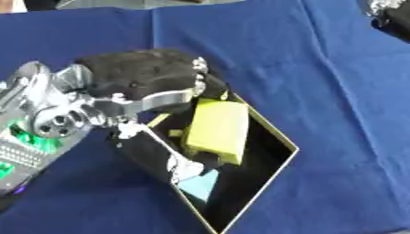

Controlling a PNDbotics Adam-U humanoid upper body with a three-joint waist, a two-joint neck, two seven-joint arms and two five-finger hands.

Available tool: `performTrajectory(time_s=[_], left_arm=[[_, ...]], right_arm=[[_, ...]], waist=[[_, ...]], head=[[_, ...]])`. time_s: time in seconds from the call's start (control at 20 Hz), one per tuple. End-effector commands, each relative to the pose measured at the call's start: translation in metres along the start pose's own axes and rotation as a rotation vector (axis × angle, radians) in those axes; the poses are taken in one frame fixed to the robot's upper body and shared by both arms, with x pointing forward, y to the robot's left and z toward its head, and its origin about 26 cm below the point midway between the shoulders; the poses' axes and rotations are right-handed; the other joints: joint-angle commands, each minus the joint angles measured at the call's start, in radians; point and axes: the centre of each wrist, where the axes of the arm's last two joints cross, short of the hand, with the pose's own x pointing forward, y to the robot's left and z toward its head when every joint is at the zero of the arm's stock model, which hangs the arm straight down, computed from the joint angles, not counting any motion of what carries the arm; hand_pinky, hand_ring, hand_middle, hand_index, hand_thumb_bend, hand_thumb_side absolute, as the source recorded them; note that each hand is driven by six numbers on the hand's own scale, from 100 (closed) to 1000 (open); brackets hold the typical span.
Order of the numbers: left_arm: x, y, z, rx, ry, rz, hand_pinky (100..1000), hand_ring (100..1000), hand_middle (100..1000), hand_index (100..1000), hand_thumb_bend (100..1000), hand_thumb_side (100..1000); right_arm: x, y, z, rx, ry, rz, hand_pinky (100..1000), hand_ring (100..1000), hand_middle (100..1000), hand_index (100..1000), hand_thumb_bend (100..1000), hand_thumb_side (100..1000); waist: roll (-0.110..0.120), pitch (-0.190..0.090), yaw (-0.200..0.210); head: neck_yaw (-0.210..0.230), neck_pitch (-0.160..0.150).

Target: Pick up objects on the table and place them in the box.

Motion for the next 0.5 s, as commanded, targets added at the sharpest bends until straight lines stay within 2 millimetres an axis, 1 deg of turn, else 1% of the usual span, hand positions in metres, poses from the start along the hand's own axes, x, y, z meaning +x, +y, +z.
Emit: performTrajectory(time_s=[0.05,0.15,0.2,0.4,0.5], left_arm=[[0.002,0.003,0.003,-0.028,0.008,-0.061,861,791,722,877,100,373],[0.002,0.003,0.003,-0.046,0.016,-0.088,861,791,722,877,100,373],[0.002,0.003,0.003,-0.052,0.019,-0.098,882,816,750,883,364,667],[0.0,0.005,0.005,-0.073,0.016,-0.151,888,827,762,890,461,717],[-0.002,0.006,0.007,-0.072,0.014,-0.177,887,827,762,890,477,715]], right_arm=[[0.005,-0.011,-0.002,-0.039,-0.023,0.019,863,652,602,732,100,693],[0.005,-0.012,-0.002,-0.045,-0.024,0.018,863,652,602,732,100,693],[0.005,-0.012,-0.002,-0.048,-0.025,0.018,862,649,601,730,100,677],[0.006,-0.026,-0.005,-0.144,-0.043,0.024,862,650,600,728,100,667],[0.006,-0.03,-0.005,-0.18,-0.046,0.024,862,649,600,728,100,665]], waist=[[-0.003,-0.018,-0.002],[-0.003,-0.018,-0.002],[-0.003,-0.018,-0.002],[-0.01,-0.021,-0.003],[-0.013,-0.021,-0.003]], head=[[-0.002,0.002],[-0.002,0.002],[-0.002,0.001],[-0.005,-0.015],[-0.011,-0.018]])
